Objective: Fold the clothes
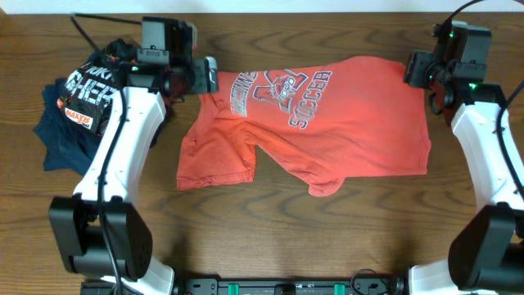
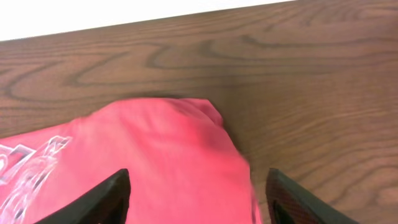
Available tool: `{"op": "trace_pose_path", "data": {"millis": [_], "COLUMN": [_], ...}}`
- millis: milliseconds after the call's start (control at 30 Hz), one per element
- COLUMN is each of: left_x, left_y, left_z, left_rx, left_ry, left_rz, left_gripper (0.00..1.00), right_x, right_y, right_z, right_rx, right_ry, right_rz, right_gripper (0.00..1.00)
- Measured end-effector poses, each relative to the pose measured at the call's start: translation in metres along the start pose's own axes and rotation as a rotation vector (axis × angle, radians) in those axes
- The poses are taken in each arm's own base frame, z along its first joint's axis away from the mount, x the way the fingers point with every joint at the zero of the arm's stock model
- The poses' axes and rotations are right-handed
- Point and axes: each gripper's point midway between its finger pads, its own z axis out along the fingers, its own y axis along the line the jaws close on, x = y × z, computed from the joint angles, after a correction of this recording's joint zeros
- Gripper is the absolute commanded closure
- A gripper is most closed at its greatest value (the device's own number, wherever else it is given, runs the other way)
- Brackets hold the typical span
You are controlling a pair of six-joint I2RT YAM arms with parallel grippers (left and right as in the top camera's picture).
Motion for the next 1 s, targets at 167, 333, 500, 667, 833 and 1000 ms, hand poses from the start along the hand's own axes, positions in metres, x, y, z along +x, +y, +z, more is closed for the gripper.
{"op": "trace_pose_path", "data": {"millis": [167, 333, 500, 667, 833, 1000], "left_x": [0.038, 0.095, 0.107, 0.121, 0.134, 0.143], "left_y": [0.009, 0.013, 0.028, 0.051, 0.067, 0.075], "left_z": [-0.013, -0.046, -0.028, 0.005, 0.034, 0.062], "left_rx": [-0.032, -0.065, -0.13, -0.215, -0.253, -0.261], "left_ry": [0.148, 0.367, 0.364, 0.342, 0.357, 0.393], "left_rz": [-0.03, -0.06, -0.048, -0.032, -0.033, -0.012], "left_gripper": [0.02, 0.02, 0.02, 0.02, 0.02, 0.02], "right_x": [-0.004, 0.024, 0.064, 0.085, 0.101, 0.107], "right_y": [-0.004, -0.009, -0.011, -0.012, -0.012, -0.013], "right_z": [-0.048, -0.096, -0.102, -0.107, -0.113, -0.116], "right_rx": [0.018, 0.03, 0.041, 0.045, 0.055, 0.063], "right_ry": [-0.012, 0.091, 0.255, 0.347, 0.417, 0.442], "right_rz": [-0.001, -0.003, 0.016, 0.047, 0.079, 0.099], "right_gripper": [0.28, 0.26, 0.26, 0.27, 0.26, 0.26]}}
